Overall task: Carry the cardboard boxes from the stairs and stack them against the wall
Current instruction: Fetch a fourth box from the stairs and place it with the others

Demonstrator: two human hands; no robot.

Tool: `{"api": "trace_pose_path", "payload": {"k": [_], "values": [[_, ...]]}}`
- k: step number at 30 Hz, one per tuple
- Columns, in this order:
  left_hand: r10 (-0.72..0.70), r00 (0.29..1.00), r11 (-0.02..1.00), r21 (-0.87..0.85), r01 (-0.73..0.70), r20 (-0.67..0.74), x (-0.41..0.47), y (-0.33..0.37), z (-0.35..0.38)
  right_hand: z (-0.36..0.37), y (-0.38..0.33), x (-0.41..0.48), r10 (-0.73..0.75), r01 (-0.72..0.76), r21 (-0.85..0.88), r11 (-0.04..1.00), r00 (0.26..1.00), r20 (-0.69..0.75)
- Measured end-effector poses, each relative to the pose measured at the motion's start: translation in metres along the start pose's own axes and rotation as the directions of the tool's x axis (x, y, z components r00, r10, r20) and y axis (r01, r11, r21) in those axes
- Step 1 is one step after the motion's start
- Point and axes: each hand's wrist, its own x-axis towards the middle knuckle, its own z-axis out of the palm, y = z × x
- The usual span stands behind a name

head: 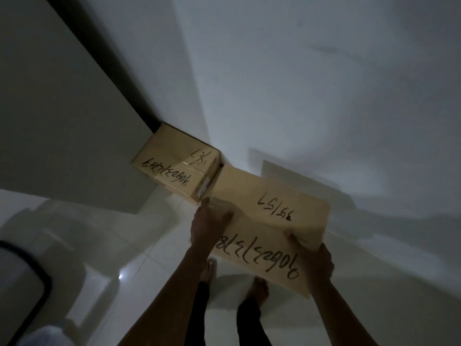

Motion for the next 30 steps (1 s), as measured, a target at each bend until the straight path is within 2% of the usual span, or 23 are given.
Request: {"api": "trace_pose_path", "payload": {"k": [7, 13, 16, 20, 24, 27, 30], "values": [[0.109, 0.991, 0.991, 0.072, -0.115, 0.077, 0.136, -0.072, 0.061, 0.118, 0.013, 0.1, 0.08, -0.078, 0.042, 0.996, 0.996, -0.027], [0.306, 0.951, 0.936, 0.172, -0.307, 0.032, 0.213, -0.115, 0.091, 0.192, 0.028, 0.167, 0.071, -0.069, 0.029, 0.997, 0.996, -0.052], [0.494, 0.867, 0.839, 0.297, -0.456, -0.063, 0.229, -0.127, 0.095, 0.214, 0.024, 0.181, 0.055, -0.052, 0.043, 0.998, 0.996, -0.067], [0.682, 0.731, 0.667, 0.431, -0.608, -0.026, 0.241, -0.14, 0.097, 0.223, 0.015, 0.192, 0.056, -0.05, 0.081, 0.995, 0.995, -0.076], [0.684, 0.713, 0.586, 0.467, -0.662, 0.152, 0.25, -0.145, 0.092, 0.231, 0.006, 0.202, 0.025, -0.018, 0.114, 0.993, 0.998, -0.062], [0.62, 0.752, 0.591, 0.498, -0.634, 0.221, 0.257, -0.139, 0.084, 0.239, -0.004, 0.205, 0.021, -0.014, 0.129, 0.992, 0.998, -0.051], [0.61, 0.748, 0.5, 0.605, -0.619, 0.261, 0.267, -0.138, 0.079, 0.244, -0.005, 0.212, 0.004, 0.005, 0.144, 0.99, 0.998, -0.068]]}}
